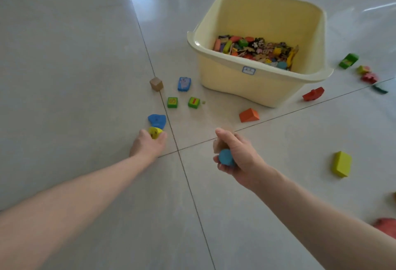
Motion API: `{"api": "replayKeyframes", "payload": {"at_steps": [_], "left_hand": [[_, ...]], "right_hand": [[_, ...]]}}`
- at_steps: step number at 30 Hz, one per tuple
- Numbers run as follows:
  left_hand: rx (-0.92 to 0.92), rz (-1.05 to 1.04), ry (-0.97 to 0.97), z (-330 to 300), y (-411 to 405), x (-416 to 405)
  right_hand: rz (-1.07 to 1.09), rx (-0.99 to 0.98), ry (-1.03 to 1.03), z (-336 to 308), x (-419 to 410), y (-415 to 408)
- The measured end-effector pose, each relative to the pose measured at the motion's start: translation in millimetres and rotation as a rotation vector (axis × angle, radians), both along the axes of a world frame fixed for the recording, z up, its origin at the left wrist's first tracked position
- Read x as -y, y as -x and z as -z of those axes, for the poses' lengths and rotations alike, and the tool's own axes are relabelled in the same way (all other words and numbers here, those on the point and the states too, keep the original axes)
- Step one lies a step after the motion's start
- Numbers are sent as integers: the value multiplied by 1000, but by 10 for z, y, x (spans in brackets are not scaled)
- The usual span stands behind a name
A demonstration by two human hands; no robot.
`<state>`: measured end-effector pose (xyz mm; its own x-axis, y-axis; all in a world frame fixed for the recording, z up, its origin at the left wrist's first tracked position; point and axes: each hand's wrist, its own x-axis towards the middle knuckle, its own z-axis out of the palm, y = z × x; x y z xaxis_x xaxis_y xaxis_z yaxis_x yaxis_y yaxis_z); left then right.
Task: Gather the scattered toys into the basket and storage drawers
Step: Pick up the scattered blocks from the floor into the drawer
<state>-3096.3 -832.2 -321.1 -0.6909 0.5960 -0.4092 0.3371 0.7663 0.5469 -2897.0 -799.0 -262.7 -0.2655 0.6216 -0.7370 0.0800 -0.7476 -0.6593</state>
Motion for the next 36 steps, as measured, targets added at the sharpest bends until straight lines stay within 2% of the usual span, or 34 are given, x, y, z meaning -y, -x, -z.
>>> {"api": "replayKeyframes", "payload": {"at_steps": [2, 5, 9, 11, 13, 15, 16, 18, 23, 28, 30, 33, 36], "left_hand": [[234, -127, -330, -206, -231, -42], [466, -129, -581, -690, -574, -347], [762, -149, -616, -1375, -911, -1065], [1005, -171, -639, -1607, -1029, -1383], [1335, -142, -690, -1722, -1116, -1600], [1501, -96, -703, -1693, -1191, -1719], [1504, -80, -696, -1665, -1247, -1731], [1383, -56, -678, -1572, -1364, -1684], [916, 133, -654, -1302, -1717, -1379], [607, 612, -544, -1030, -2530, -1048], [573, 849, -430, -861, -3007, -938], [431, 1175, -253, -597, -3646, -713], [168, 1420, -155, -294, -4100, -430]], "right_hand": [[154, -136, 169, -76, -78, -54], [352, -369, 234, -376, -339, -170], [532, -520, 75, -879, -916, -264], [583, -598, 11, -1064, -1171, -294], [580, -690, -36, -1158, -1345, -332], [571, -766, -63, -1171, -1431, -441], [546, -782, -67, -1146, -1443, -522], [477, -713, -85, -1087, -1366, -730], [549, -323, -192, -1109, -1111, -1513], [570, -15, -340, -1046, -664, -2451], [601, 108, -359, -840, -331, -2787], [747, 196, -290, -409, 106, -3092], [740, 276, -240, -154, 326, -3280]]}}
